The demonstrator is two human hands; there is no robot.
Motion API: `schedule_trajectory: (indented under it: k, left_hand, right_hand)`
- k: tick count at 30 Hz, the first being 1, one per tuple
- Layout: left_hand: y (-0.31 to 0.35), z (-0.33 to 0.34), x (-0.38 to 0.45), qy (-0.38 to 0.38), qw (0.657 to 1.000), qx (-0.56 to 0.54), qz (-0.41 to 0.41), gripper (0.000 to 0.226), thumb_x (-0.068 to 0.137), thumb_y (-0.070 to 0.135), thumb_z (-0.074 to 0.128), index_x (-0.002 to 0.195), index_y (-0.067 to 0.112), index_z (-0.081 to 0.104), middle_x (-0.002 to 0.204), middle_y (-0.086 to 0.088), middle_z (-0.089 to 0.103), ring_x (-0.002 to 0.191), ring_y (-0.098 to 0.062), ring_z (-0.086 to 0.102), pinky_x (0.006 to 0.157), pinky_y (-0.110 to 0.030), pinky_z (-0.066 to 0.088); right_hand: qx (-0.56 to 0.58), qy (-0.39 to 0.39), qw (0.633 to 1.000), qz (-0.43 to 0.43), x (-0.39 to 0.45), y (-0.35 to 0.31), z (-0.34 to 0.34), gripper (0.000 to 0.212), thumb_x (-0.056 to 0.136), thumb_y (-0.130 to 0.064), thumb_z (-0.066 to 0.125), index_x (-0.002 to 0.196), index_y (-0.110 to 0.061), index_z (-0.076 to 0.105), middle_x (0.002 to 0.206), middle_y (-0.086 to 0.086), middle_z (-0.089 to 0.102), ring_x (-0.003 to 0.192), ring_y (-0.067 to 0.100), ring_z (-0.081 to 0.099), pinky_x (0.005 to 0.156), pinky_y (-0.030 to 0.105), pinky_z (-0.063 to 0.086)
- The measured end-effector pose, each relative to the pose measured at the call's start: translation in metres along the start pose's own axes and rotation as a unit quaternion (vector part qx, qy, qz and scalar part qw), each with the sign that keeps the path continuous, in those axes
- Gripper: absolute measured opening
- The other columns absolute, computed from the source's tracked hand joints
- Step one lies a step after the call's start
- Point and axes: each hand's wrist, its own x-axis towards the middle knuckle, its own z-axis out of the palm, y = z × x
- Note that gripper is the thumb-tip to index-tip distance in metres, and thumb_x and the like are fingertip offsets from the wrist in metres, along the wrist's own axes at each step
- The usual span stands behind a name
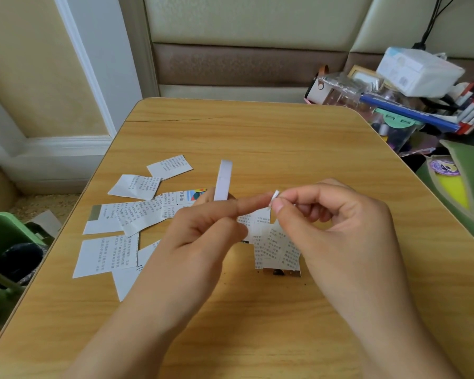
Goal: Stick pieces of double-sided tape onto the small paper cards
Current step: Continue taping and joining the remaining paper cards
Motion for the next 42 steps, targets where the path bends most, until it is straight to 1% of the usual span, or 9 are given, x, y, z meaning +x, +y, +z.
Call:
schedule_trajectory:
  k: [4, 10, 14, 18, 21, 26, 32, 36, 42]
  left_hand:
    - [-0.003, -0.001, 0.001, -0.002, 0.999, -0.031, -0.019, 0.036, 0.077, 0.022, 0.051, 0.105, 0.011, 0.07, 0.076, 0.015, 0.062, 0.07, 0.009, 0.053, 0.065, -0.002, 0.043]
    - [-0.011, -0.004, -0.003, 0.024, 0.998, -0.028, -0.05, 0.038, 0.077, 0.032, 0.053, 0.106, 0.016, 0.071, 0.09, 0.01, 0.068, 0.081, 0.008, 0.057, 0.069, -0.004, 0.043]
    - [-0.006, -0.001, -0.001, 0.008, 0.998, -0.029, -0.05, 0.038, 0.074, 0.03, 0.055, 0.106, 0.018, 0.071, 0.091, 0.006, 0.067, 0.078, 0.009, 0.055, 0.068, -0.005, 0.044]
    - [0.004, 0.005, 0.0, 0.035, 0.999, 0.007, -0.032, 0.04, 0.069, 0.025, 0.051, 0.095, 0.044, 0.074, 0.084, -0.011, 0.059, 0.081, 0.007, 0.051, 0.076, -0.006, 0.037]
    - [0.008, 0.007, -0.001, 0.027, 0.998, 0.063, -0.006, 0.047, 0.071, 0.021, 0.047, 0.097, 0.053, 0.069, 0.069, 0.01, 0.055, 0.082, 0.012, 0.05, 0.074, 0.001, 0.033]
    - [0.006, 0.007, -0.002, 0.012, 0.996, 0.085, -0.001, 0.05, 0.072, 0.019, 0.046, 0.101, 0.054, 0.066, 0.072, 0.017, 0.051, 0.082, 0.004, 0.05, 0.077, -0.004, 0.035]
    - [0.009, 0.005, -0.002, 0.014, 0.998, 0.053, -0.022, 0.044, 0.069, 0.022, 0.048, 0.094, 0.051, 0.071, 0.08, 0.014, 0.062, 0.086, 0.014, 0.051, 0.075, 0.001, 0.032]
    - [0.007, 0.004, -0.001, 0.012, 0.999, -0.007, -0.039, 0.038, 0.06, 0.034, 0.054, 0.09, 0.046, 0.074, 0.111, -0.007, 0.067, 0.097, 0.002, 0.055, 0.089, -0.021, 0.033]
    - [0.006, 0.005, 0.0, 0.027, 0.998, -0.032, -0.057, 0.039, 0.067, 0.022, 0.05, 0.086, 0.043, 0.076, 0.093, -0.005, 0.065, 0.082, 0.002, 0.052, 0.083, -0.022, 0.032]
  right_hand:
    - [0.0, 0.002, 1.0, 0.004, 0.0, -0.001, 0.0, 0.012, 0.072, -0.021, 0.068, 0.062, -0.027, 0.069, 0.061, -0.015, 0.053, 0.064, 0.005, 0.048, 0.06, 0.009, 0.037]
    - [0.0, 0.004, 1.0, 0.002, 0.001, 0.0, -0.001, 0.013, 0.071, -0.022, 0.068, 0.062, -0.031, 0.069, 0.062, -0.012, 0.054, 0.064, 0.006, 0.049, 0.059, 0.011, 0.037]
    - [-0.008, 0.002, 1.0, -0.009, 0.001, 0.001, -0.002, 0.011, 0.071, -0.023, 0.069, 0.065, -0.032, 0.07, 0.063, -0.012, 0.056, 0.065, 0.008, 0.05, 0.06, 0.01, 0.038]
    - [-0.018, -0.001, 1.0, -0.011, 0.001, 0.002, -0.001, 0.007, 0.071, -0.025, 0.07, 0.067, -0.03, 0.072, 0.064, -0.01, 0.057, 0.066, 0.009, 0.051, 0.061, 0.009, 0.038]
    - [-0.027, -0.001, 1.0, -0.011, 0.0, 0.003, -0.001, 0.007, 0.071, -0.025, 0.07, 0.067, -0.031, 0.071, 0.064, -0.009, 0.056, 0.066, 0.008, 0.051, 0.061, 0.008, 0.037]
    - [-0.061, 0.01, 0.998, -0.027, -0.001, 0.003, 0.0, 0.007, 0.071, -0.025, 0.068, 0.067, -0.031, 0.071, 0.062, -0.01, 0.054, 0.066, 0.007, 0.051, 0.06, 0.007, 0.035]
    - [-0.062, 0.007, 0.997, -0.033, -0.001, 0.002, 0.0, 0.008, 0.071, -0.024, 0.068, 0.067, -0.031, 0.07, 0.062, -0.01, 0.053, 0.066, 0.005, 0.05, 0.06, 0.006, 0.035]
    - [-0.06, 0.005, 0.998, -0.033, -0.001, 0.002, -0.002, 0.01, 0.071, -0.023, 0.068, 0.065, -0.031, 0.07, 0.062, -0.011, 0.052, 0.066, 0.004, 0.05, 0.06, 0.006, 0.035]
    - [-0.055, 0.006, 0.998, -0.037, 0.0, 0.003, -0.002, 0.011, 0.071, -0.022, 0.069, 0.064, -0.03, 0.069, 0.062, -0.011, 0.052, 0.065, 0.003, 0.049, 0.061, 0.005, 0.035]
